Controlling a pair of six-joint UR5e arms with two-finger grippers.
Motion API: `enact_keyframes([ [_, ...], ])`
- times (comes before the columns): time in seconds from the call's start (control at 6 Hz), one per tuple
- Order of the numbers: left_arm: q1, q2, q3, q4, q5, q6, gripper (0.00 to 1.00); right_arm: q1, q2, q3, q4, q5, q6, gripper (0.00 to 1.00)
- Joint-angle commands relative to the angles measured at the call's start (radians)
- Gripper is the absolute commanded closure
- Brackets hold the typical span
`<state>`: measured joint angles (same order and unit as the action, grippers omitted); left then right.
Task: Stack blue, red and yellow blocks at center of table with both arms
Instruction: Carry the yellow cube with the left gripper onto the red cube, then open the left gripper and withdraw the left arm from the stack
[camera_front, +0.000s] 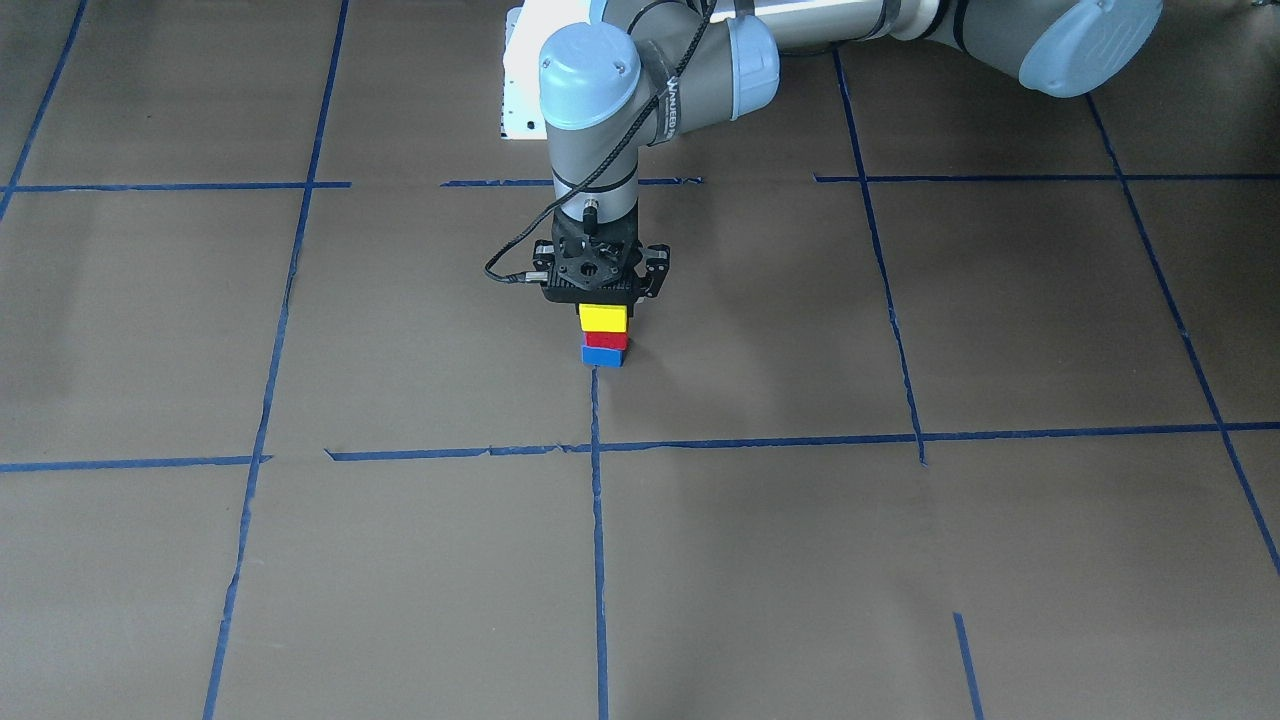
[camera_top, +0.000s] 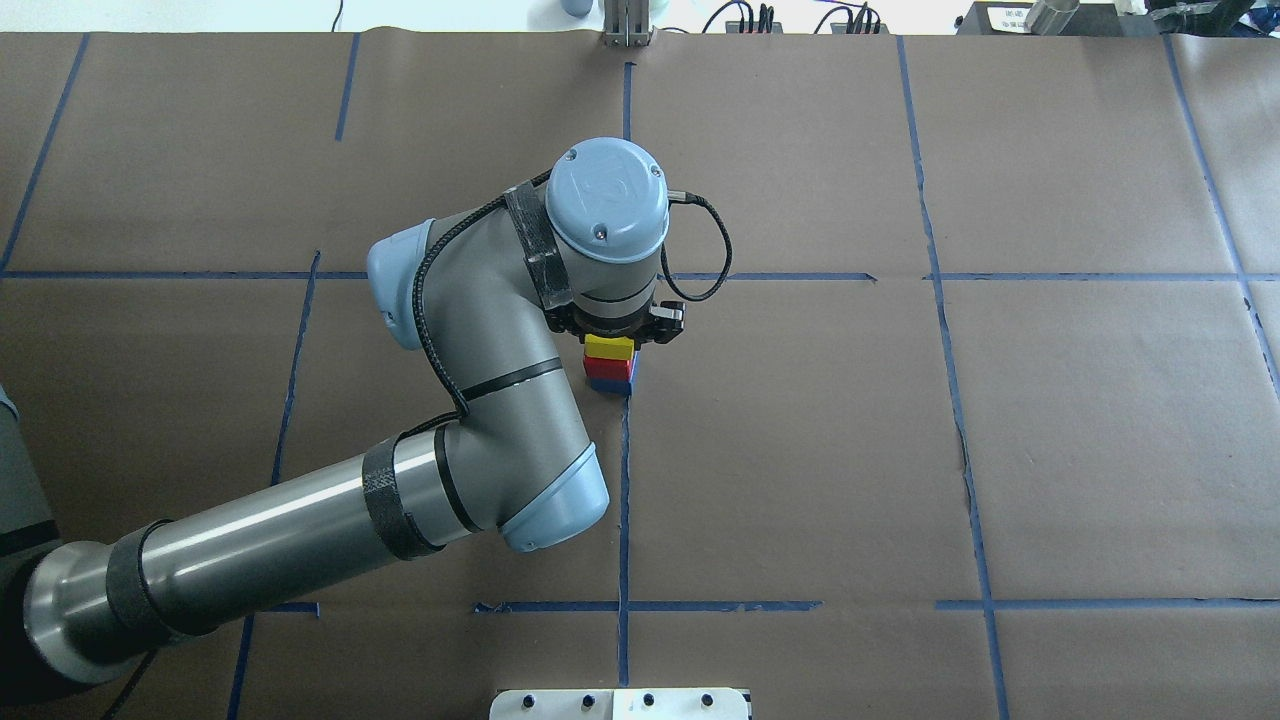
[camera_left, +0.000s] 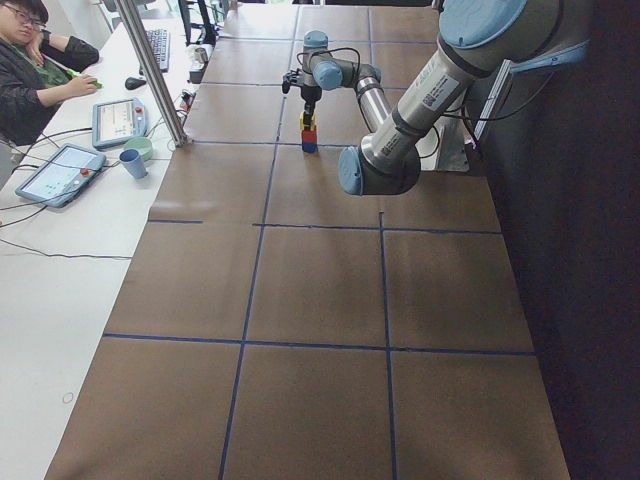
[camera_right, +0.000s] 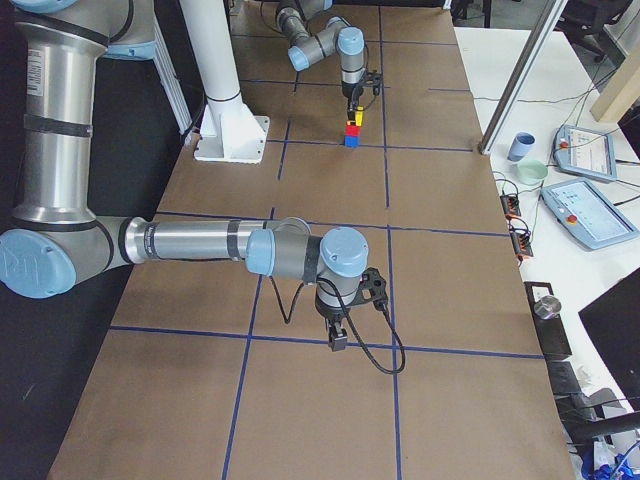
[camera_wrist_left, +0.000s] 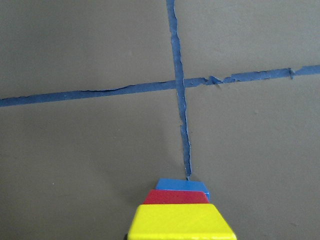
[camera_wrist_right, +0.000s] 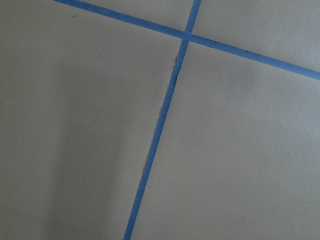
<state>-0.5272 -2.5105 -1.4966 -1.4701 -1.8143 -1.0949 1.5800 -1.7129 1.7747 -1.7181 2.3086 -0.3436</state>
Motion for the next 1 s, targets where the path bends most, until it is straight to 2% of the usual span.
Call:
enact_keyframes([
  [0.0, -0.001, 0.002, 0.001, -0.019, 0.0, -0.006, 0.0, 0.0, -0.001, 0.0, 0.0, 0.0, 0.0, 0.0],
  [0.33, -0.028, 0.002, -0.013, -0.006, -0.005, 0.004, 0.0, 0.0, 0.001, 0.0, 0.0, 0.0, 0.0, 0.0],
  [0.5, -0.063, 0.004, -0.033, 0.007, -0.054, 0.006, 0.0, 0.0, 0.002, 0.0, 0.0, 0.0, 0.002, 0.0],
  [0.67, -0.129, 0.022, -0.083, 0.061, -0.141, 0.097, 0.0, 0.0, 0.001, 0.002, 0.0, 0.0, 0.002, 0.0],
  [0.83, -0.186, 0.139, -0.205, 0.086, -0.186, 0.207, 0.0, 0.0, 0.002, 0.002, 0.0, 0.0, 0.0, 0.0],
])
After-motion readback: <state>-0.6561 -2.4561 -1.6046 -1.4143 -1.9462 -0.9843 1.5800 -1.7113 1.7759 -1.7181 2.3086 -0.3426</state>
